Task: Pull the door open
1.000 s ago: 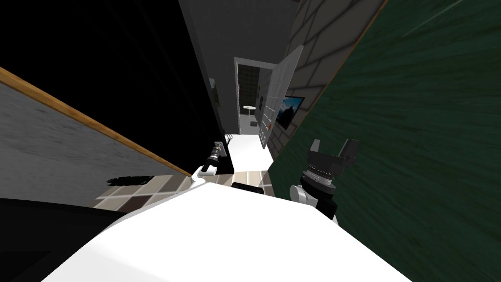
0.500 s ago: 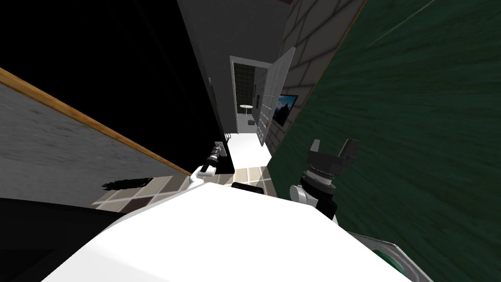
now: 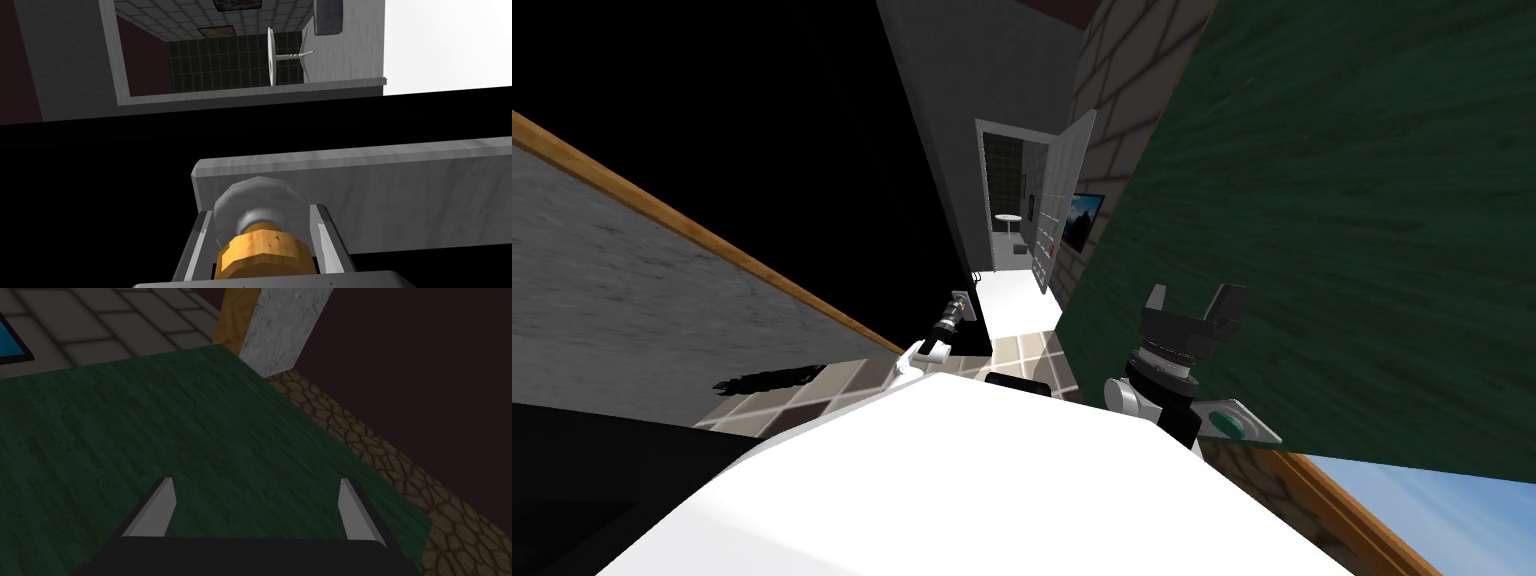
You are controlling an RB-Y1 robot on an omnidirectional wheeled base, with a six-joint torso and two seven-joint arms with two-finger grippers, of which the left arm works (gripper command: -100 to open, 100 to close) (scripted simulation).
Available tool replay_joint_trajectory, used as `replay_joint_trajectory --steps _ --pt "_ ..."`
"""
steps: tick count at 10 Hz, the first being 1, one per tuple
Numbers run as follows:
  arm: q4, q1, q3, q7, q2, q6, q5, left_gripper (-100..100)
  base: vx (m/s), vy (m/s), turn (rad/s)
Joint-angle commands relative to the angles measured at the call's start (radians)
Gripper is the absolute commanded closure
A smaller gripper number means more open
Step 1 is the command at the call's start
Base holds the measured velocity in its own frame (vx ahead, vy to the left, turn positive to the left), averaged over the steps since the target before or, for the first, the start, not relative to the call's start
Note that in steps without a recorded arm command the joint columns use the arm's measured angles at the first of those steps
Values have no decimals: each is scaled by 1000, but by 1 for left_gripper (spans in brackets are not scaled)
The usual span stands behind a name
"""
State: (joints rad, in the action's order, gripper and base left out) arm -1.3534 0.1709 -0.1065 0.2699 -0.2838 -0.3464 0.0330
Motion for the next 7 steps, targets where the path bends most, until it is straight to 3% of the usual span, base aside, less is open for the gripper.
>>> replay_joint_trajectory --steps 1,2,7 --pt "-5 7 8 14 -17 -7 3 100 -217 75 -152" --pt "-2 4 9 8 -8 -4 1 100 -93 13 -48" --pt "-30 56 52 58 -65 -42 2 100 -202 57 -123"
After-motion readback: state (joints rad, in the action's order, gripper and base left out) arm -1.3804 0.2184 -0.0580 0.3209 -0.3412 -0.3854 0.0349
